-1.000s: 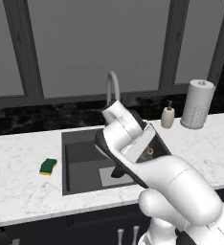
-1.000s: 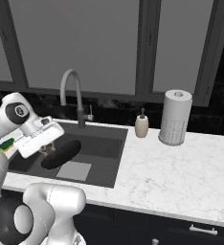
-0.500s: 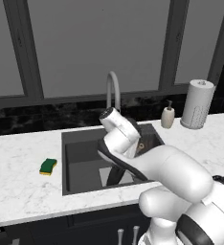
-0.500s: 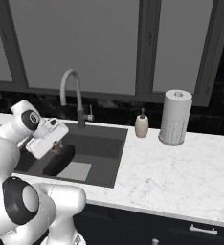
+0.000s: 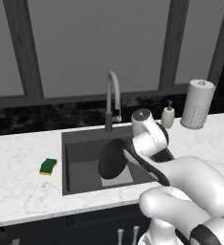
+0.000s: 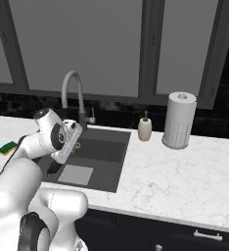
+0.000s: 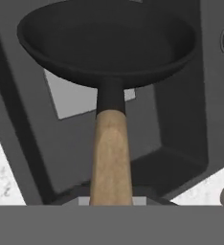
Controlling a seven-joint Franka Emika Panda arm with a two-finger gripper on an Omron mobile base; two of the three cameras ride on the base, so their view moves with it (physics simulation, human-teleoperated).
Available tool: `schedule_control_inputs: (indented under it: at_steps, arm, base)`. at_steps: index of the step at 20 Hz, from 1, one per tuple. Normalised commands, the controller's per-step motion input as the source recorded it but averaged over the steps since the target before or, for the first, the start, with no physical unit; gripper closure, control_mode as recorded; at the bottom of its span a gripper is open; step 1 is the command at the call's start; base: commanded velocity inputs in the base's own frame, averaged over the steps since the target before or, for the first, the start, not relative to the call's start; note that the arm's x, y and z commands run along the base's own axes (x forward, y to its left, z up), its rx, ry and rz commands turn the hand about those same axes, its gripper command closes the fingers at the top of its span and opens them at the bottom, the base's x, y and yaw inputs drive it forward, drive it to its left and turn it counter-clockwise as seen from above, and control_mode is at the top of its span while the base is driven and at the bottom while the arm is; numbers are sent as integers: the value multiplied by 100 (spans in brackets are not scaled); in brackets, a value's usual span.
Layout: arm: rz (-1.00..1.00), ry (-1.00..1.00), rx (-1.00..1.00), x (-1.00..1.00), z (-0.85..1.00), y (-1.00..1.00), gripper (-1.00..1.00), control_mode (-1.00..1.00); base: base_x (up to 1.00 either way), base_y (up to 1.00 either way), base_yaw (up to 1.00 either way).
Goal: Pick the pan and sponge and place them into the sink. Then turn on the water.
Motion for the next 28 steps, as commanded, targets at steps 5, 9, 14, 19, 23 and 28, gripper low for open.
schedule_control_inputs:
  at_steps: [5, 9, 14, 19, 23, 28]
  arm:
    - [30, -29, 42, 22, -11, -95, 100, -100]
    - [21, -11, 40, 57, -14, -67, 100, -100]
    - [11, -2, 35, 64, -24, -50, 100, -100]
    - [1, 10, 17, 57, -33, -6, 100, -100]
    - [0, 16, 1, 50, 0, 0, 100, -100]
    - [0, 14, -3, 22, -8, 1, 100, -100]
  base:
    - [0, 0, 0]
    - [0, 0, 0]
    - [0, 0, 0]
    - [0, 0, 0]
    - [0, 0, 0]
    - [0, 0, 0]
